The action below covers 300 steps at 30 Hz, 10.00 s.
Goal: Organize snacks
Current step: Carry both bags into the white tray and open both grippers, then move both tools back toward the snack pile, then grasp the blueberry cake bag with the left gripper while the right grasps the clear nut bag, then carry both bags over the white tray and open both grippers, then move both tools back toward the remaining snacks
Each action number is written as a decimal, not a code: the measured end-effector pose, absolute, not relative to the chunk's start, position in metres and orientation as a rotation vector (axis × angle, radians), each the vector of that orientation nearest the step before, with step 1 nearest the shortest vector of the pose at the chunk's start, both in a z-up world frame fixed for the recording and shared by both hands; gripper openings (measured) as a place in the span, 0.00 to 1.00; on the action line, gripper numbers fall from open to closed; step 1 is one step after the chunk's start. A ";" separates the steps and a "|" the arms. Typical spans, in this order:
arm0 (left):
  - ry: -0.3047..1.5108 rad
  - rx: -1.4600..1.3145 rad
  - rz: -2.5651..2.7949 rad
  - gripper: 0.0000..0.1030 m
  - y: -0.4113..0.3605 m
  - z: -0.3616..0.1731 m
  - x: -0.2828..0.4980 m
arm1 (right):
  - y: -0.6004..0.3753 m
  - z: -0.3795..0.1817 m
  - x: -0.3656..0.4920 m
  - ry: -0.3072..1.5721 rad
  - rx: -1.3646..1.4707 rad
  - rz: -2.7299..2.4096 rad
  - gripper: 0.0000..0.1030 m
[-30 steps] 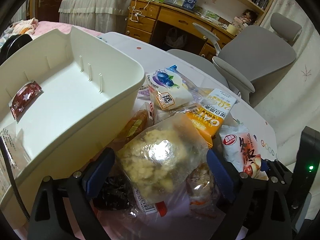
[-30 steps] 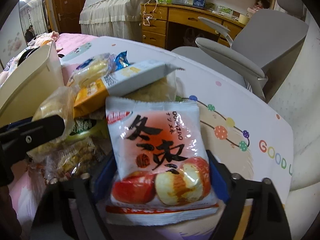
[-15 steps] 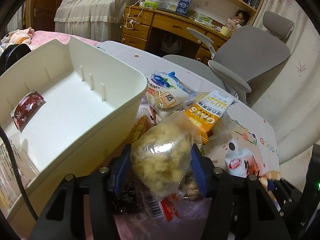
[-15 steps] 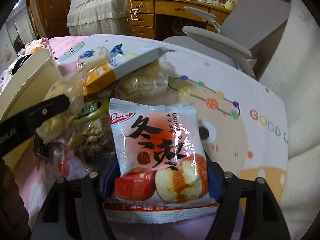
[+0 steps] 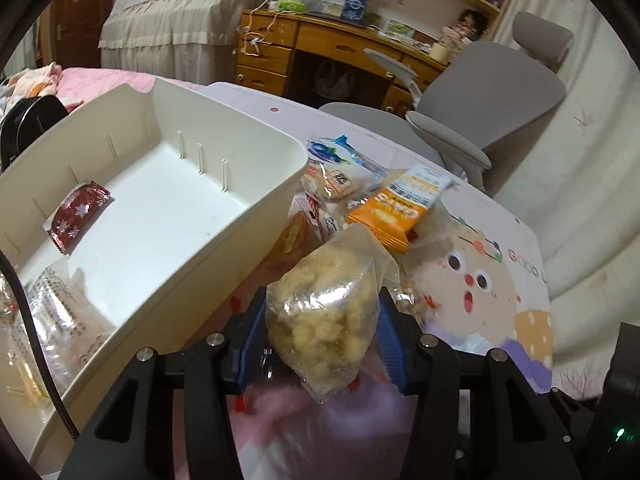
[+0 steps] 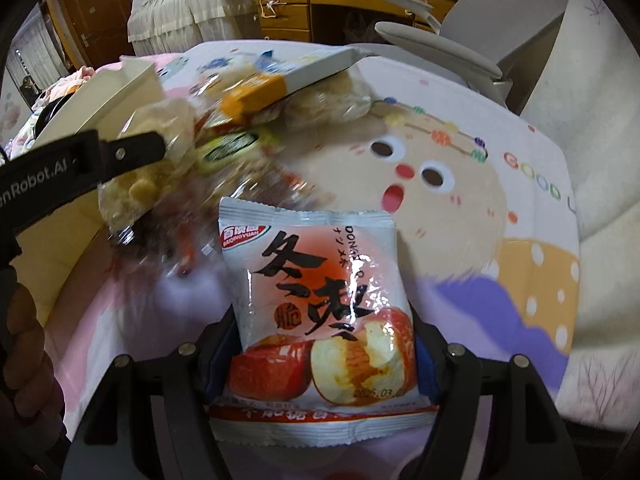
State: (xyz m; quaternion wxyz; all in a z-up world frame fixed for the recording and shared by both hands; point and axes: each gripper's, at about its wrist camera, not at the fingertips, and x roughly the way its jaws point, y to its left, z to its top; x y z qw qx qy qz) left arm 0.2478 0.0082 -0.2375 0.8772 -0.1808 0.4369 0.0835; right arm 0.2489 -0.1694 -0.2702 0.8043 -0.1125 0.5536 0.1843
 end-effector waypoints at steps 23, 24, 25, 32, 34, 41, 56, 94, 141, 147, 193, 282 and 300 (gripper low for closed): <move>0.965 -0.221 -0.084 0.47 0.018 -0.144 0.117 | -0.141 -0.227 0.137 1.251 -0.068 0.440 0.70; 0.959 -0.213 -0.086 0.47 0.021 -0.141 0.114 | -0.138 -0.226 0.133 1.250 -0.056 0.451 0.70; 0.954 -0.207 -0.088 0.47 0.025 -0.138 0.111 | -0.135 -0.225 0.129 1.250 -0.051 0.460 0.70; 0.907 -0.190 -0.086 0.47 0.059 -0.116 0.093 | -0.108 -0.219 0.111 1.248 -0.066 0.530 0.70; 0.896 -0.185 -0.085 0.47 0.070 -0.111 0.090 | -0.099 -0.213 0.108 1.229 -0.076 0.541 0.70; 0.839 -0.165 -0.106 0.47 0.113 -0.088 0.088 | -0.073 -0.183 0.105 1.141 -0.071 0.528 0.70; 0.810 -0.186 -0.181 0.47 0.211 -0.074 0.117 | -0.008 -0.135 0.109 1.000 -0.014 0.422 0.70; 1.068 -0.137 -0.390 0.80 0.313 -0.115 0.177 | 0.087 -0.166 0.101 1.125 0.216 0.123 0.73; 1.427 0.167 -0.334 0.81 0.065 -0.136 0.421 | -0.116 -0.218 0.224 1.095 0.460 -0.020 0.73; 1.467 0.173 -0.300 0.81 0.043 -0.167 0.455 | -0.125 -0.234 0.242 1.063 0.422 -0.010 0.73; 1.661 -0.038 -0.087 0.60 0.054 -0.301 0.503 | -0.126 -0.281 0.276 1.039 0.214 0.053 0.41; 1.353 -0.026 -0.397 0.74 0.272 -0.145 0.204 | 0.086 -0.138 0.086 0.962 0.123 0.024 0.52; 1.299 -0.138 -0.162 0.79 0.195 -0.133 0.174 | -0.028 -0.137 0.081 0.956 0.179 0.020 0.52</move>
